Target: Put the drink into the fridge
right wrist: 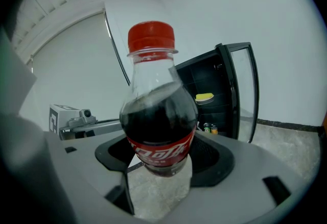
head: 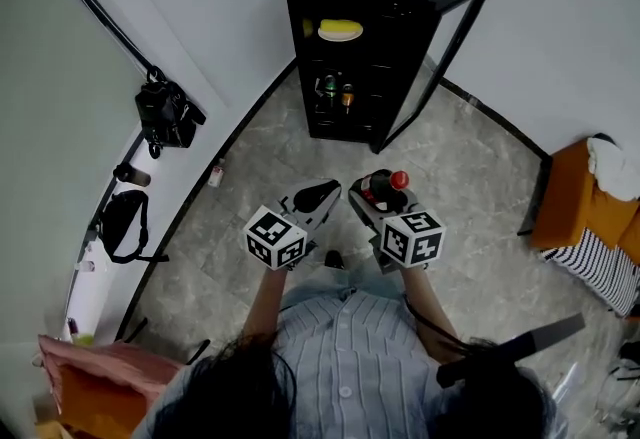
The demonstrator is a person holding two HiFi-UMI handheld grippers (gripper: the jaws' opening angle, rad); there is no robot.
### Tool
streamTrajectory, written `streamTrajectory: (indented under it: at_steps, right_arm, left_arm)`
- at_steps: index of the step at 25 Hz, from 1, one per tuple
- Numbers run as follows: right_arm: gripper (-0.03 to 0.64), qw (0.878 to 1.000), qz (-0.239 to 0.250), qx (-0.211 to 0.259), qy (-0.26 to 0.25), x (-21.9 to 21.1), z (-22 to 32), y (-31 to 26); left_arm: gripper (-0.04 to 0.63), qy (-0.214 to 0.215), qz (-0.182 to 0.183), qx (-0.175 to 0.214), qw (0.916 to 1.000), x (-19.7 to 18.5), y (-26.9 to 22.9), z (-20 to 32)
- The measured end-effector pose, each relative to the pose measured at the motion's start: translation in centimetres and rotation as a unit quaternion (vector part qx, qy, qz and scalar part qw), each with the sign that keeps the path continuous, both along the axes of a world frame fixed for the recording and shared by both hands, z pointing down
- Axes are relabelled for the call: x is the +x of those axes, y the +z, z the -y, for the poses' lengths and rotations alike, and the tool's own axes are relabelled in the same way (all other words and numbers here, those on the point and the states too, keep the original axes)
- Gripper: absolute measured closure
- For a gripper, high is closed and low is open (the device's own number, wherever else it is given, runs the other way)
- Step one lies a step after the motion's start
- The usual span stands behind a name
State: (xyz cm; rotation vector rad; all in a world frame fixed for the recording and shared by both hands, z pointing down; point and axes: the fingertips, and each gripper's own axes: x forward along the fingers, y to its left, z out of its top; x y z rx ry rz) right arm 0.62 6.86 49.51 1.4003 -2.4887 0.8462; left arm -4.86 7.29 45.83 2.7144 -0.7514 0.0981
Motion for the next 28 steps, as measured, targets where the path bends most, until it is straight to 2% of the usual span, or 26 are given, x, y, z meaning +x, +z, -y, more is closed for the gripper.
streamTrajectory:
  at_steps: [6,13,28]
  right_arm:
    - [0.321,1.000,-0.008,-0.014,-0.005,-0.4,0.2,1.2]
    - [0.321,1.000,-0.010,-0.022,-0.011,0.2,2.8,2.2]
    - [0.321,0.999,-0.006,-0.019,-0.038,4.7,17.7,1.9]
  left_arm:
    - [0.584,-0.010,-0.012,-0.014,0.9998,-0.8,1.1,0.8]
    - [0.584,-0.015,-0.015,-0.025,0.9995,-0.2,2.0,3.4]
    - [0.584,-0.039,0.004,-0.027,0.9988,4.4,1.4,16.8]
